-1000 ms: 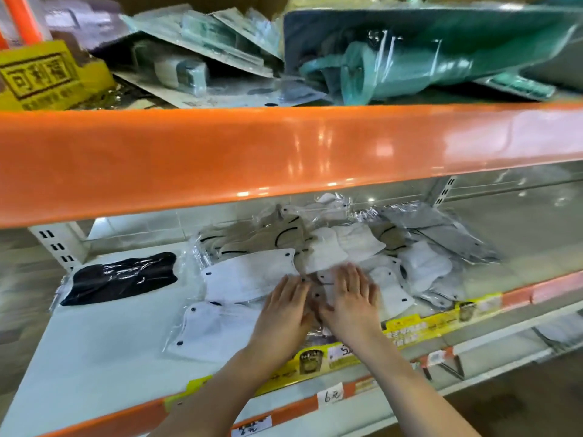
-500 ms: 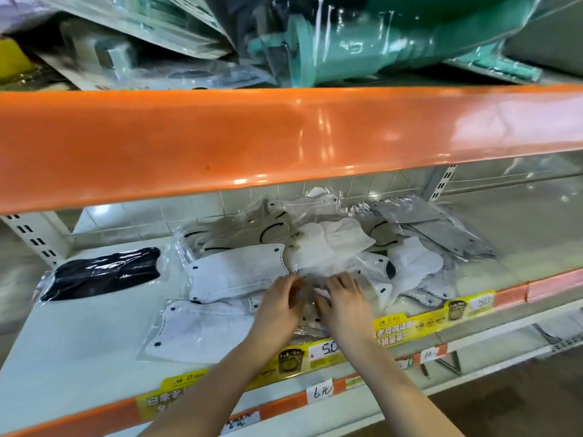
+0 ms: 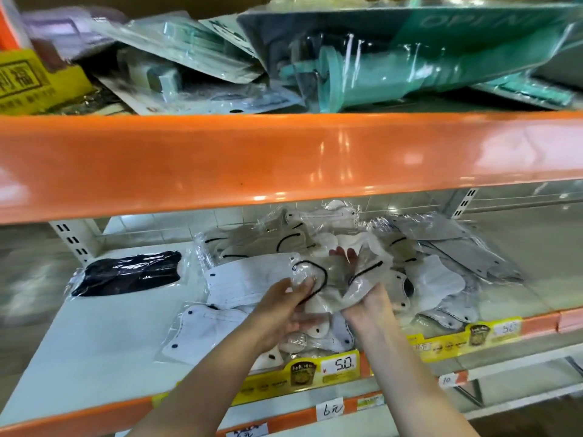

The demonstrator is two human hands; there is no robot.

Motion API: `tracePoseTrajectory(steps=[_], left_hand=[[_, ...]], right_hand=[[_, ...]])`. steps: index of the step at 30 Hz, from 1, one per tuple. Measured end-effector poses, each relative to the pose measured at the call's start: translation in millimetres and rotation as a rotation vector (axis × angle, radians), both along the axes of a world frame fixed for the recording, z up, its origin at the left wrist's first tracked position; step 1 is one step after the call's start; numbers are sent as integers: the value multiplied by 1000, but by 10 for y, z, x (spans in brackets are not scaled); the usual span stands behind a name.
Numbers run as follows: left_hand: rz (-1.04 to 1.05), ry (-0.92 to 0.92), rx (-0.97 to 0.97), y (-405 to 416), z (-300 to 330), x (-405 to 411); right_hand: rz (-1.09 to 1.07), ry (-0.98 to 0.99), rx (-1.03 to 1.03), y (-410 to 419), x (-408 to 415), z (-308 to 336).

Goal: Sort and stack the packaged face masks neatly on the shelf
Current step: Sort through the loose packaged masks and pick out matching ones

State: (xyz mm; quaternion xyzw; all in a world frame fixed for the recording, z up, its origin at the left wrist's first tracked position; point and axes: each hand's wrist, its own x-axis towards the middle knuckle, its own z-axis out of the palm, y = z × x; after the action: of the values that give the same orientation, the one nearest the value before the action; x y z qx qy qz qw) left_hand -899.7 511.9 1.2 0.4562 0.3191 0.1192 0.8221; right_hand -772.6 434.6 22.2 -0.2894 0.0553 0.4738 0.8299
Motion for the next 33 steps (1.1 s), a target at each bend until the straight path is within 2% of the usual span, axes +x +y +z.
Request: tracePoseTrajectory(steps=[4, 8, 9, 12, 15, 19, 21, 23, 25, 27, 30, 33], left_hand=[[132, 62, 256, 110, 93, -106], [238, 91, 364, 321, 74, -248], [246, 107, 385, 363, 65, -282], [289, 131, 410, 452, 33, -373], [328, 132, 378, 496, -1, -431], [386, 134, 426, 496, -27, -469], [436, 174, 572, 493, -30, -471], [451, 227, 741, 484, -37, -466], [392, 319, 923, 448, -29, -468], [314, 348, 982, 430, -42, -467], [275, 273, 1008, 382, 4, -469], [324, 159, 899, 356, 26, -462]], right_hand=[[42, 53, 56, 22, 8, -55], [56, 135, 47, -50, 54, -120], [59, 101, 48, -68, 60, -137], [88, -213, -49, -79, 46, -189], [179, -275, -95, -53, 4, -230], [56, -423, -264, 11, -68, -305], [-78, -640, -411, 38, -99, -298], [-241, -939, -499, 22, -144, -203], [-371, -1174, -483, -29, -248, -27], [-430, -1436, -422, -63, -374, 123], [-374, -1940, -398, -12, -433, -2], [-194, -2349, -397, 33, -474, -326]])
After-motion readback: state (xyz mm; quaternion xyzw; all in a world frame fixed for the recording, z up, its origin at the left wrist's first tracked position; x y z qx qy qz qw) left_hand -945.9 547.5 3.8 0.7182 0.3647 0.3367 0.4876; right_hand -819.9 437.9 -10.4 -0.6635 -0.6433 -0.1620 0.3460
